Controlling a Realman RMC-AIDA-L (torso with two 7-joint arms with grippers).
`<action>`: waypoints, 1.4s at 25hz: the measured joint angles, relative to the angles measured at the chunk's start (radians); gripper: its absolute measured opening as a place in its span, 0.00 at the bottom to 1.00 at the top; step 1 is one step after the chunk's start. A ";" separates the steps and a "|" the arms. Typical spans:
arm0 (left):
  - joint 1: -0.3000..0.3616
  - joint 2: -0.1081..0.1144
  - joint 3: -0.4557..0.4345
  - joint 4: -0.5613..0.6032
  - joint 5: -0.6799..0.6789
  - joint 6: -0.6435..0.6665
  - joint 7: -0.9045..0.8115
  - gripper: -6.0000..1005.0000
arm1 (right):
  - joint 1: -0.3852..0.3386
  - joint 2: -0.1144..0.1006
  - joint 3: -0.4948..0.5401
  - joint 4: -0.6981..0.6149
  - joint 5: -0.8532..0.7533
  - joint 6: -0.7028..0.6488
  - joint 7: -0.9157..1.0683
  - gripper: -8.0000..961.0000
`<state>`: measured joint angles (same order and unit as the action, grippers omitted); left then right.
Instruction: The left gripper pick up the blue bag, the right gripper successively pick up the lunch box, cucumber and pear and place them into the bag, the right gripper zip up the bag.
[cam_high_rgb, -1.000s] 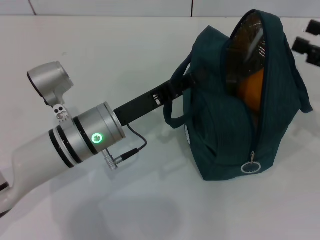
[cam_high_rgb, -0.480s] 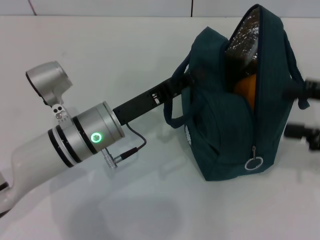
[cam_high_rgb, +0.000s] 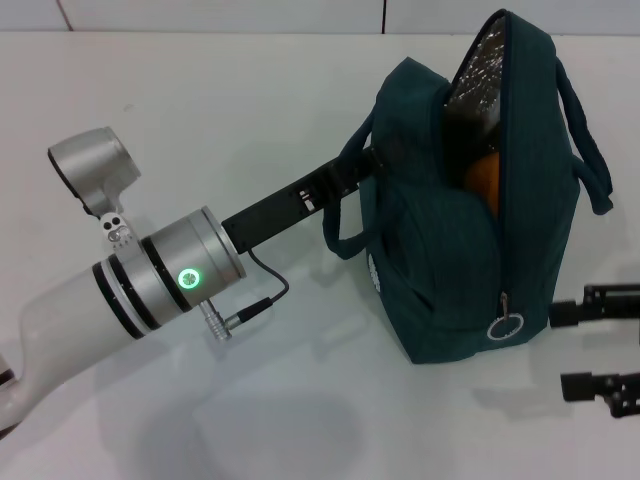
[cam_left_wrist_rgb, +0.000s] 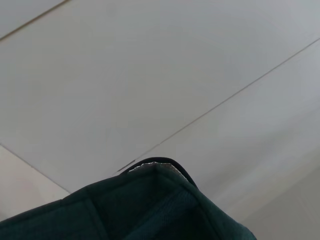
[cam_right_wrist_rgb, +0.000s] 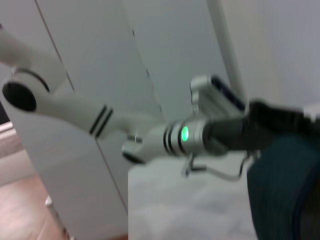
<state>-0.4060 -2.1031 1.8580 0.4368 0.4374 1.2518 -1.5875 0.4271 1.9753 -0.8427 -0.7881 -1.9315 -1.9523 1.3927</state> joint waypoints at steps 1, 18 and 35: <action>0.000 0.000 0.001 0.000 0.000 0.000 0.000 0.05 | -0.002 0.001 0.000 0.001 -0.024 0.010 0.000 0.76; 0.000 0.002 0.001 -0.003 0.000 0.000 0.010 0.05 | 0.010 0.021 0.003 0.064 -0.099 0.177 -0.008 0.75; 0.000 0.002 0.000 -0.003 0.000 0.000 0.012 0.05 | 0.070 0.037 -0.026 0.146 -0.102 0.245 -0.032 0.73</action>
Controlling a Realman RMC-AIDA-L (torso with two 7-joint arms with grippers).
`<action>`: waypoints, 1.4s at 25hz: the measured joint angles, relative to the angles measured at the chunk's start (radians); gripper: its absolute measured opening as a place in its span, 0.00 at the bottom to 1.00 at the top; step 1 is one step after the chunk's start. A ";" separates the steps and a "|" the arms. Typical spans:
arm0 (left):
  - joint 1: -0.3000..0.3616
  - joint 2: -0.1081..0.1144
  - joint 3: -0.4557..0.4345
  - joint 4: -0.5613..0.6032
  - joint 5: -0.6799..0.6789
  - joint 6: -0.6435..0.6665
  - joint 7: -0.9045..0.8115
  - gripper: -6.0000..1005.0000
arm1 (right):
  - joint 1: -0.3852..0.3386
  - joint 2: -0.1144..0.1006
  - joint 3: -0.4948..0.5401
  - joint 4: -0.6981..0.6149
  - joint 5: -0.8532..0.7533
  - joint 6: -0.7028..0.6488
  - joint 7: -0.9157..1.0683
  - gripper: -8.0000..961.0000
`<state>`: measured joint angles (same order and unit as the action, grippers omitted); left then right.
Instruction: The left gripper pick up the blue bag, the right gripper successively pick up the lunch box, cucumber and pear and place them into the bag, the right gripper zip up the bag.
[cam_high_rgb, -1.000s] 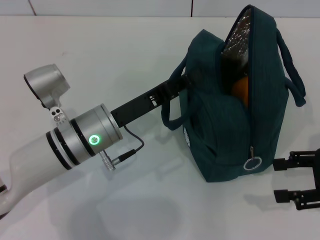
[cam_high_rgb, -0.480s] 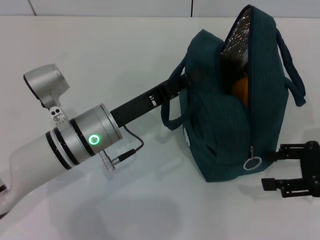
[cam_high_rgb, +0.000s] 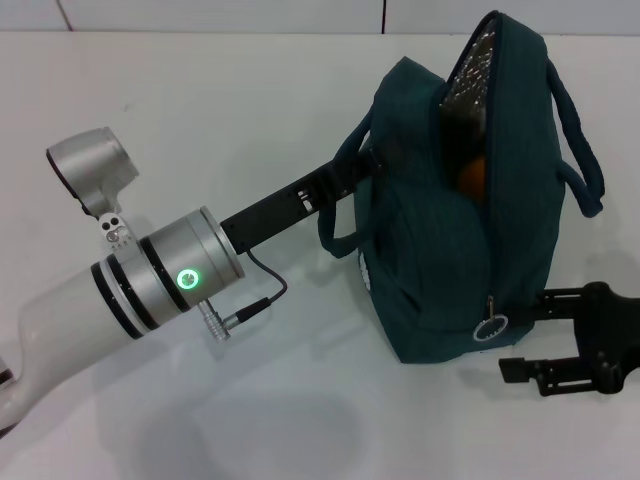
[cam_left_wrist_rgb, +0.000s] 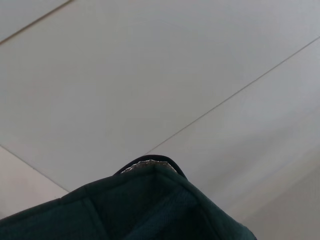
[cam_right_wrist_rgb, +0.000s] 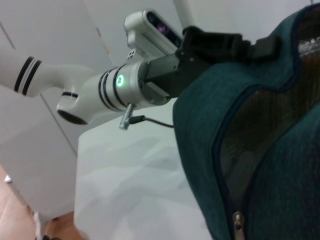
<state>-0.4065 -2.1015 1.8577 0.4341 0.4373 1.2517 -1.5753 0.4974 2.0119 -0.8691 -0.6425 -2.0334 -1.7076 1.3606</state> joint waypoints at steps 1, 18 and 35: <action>0.000 0.000 0.000 0.000 -0.001 0.000 0.000 0.05 | 0.002 0.001 -0.008 0.003 0.001 0.002 0.000 0.73; -0.004 0.002 0.000 -0.009 -0.012 0.000 0.001 0.05 | 0.010 0.005 -0.025 0.010 0.012 -0.026 -0.001 0.73; 0.000 0.002 0.001 -0.011 -0.022 0.002 0.011 0.05 | 0.018 0.010 -0.078 0.027 0.039 0.015 -0.010 0.72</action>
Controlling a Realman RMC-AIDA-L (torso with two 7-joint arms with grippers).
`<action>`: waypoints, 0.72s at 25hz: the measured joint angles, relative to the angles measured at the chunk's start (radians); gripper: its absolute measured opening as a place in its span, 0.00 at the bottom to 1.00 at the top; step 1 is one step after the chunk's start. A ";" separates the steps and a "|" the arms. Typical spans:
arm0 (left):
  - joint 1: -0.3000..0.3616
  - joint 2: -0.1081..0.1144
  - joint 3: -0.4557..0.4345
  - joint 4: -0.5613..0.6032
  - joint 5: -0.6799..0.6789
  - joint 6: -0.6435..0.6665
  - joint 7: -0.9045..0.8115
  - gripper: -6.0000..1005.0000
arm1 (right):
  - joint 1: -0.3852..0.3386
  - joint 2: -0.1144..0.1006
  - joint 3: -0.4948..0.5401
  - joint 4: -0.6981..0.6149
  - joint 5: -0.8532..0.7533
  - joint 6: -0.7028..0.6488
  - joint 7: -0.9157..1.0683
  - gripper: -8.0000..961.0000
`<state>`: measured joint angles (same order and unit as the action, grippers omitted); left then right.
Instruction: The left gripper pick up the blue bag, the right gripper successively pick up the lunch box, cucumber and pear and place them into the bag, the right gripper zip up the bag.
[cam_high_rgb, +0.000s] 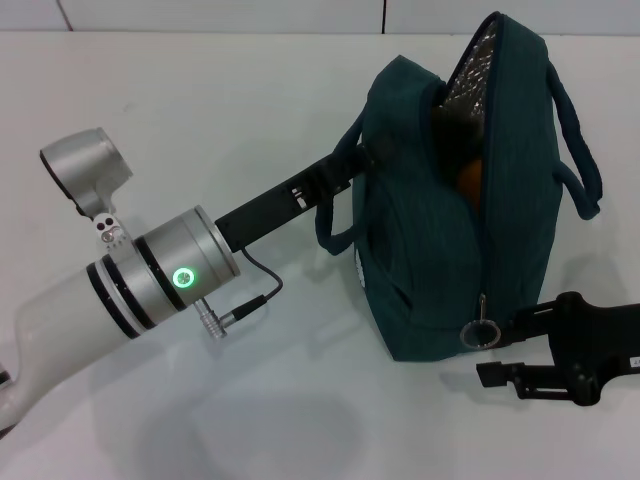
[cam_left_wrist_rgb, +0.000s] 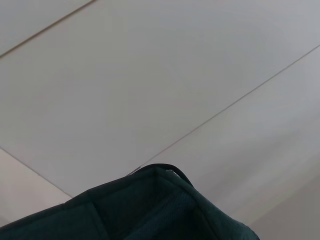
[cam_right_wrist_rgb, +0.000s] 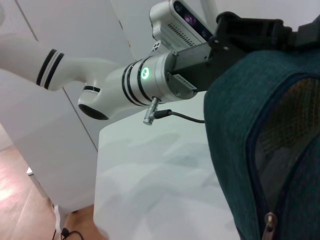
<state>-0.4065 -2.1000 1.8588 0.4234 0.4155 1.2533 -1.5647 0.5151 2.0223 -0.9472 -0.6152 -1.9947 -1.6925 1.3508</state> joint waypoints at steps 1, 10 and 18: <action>0.000 0.000 0.000 0.000 0.000 0.000 0.000 0.05 | 0.003 0.000 -0.001 0.007 0.003 0.004 -0.003 0.69; 0.000 0.000 0.002 0.000 0.000 0.003 0.000 0.05 | 0.014 -0.001 -0.001 0.033 0.032 0.009 -0.022 0.36; 0.000 0.000 0.000 0.000 0.000 0.003 0.000 0.05 | 0.006 -0.005 0.005 0.033 0.039 0.010 -0.022 0.35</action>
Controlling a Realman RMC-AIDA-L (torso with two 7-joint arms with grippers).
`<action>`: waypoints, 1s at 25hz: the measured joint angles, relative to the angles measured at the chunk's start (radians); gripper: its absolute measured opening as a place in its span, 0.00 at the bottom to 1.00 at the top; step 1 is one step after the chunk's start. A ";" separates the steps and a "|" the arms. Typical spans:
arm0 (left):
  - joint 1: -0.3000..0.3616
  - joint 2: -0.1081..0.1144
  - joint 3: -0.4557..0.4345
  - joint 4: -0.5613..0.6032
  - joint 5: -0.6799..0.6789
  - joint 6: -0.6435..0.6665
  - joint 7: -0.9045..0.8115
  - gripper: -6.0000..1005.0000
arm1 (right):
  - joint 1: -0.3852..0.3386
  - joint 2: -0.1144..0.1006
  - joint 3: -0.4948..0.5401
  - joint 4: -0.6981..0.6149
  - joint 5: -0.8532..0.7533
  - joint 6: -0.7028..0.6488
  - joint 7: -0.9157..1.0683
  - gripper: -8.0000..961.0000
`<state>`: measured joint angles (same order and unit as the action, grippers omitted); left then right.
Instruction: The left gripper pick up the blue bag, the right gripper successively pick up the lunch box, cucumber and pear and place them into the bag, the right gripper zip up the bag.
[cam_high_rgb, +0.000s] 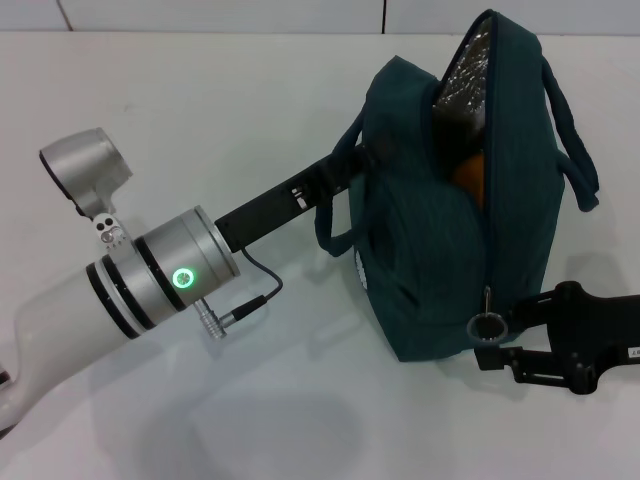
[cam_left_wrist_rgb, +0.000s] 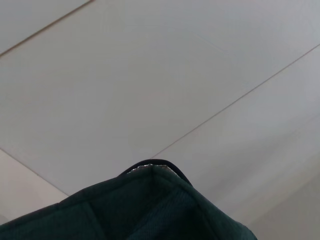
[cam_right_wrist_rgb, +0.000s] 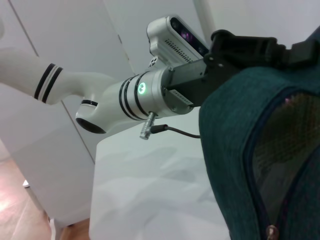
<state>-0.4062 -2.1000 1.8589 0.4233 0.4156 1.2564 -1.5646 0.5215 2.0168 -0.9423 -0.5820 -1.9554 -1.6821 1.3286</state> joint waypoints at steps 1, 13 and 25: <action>0.000 0.000 0.000 0.000 0.000 0.000 0.000 0.05 | -0.003 -0.001 0.003 -0.004 0.000 0.001 0.001 0.35; 0.002 0.000 -0.001 0.000 0.000 0.000 0.000 0.05 | -0.010 -0.006 0.009 -0.010 0.000 -0.001 0.004 0.34; 0.009 0.000 -0.001 0.000 0.000 0.000 0.000 0.05 | -0.024 -0.009 0.058 -0.012 0.006 -0.017 0.003 0.32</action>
<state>-0.3974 -2.1001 1.8576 0.4233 0.4158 1.2565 -1.5646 0.4971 2.0078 -0.8846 -0.5937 -1.9493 -1.6989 1.3321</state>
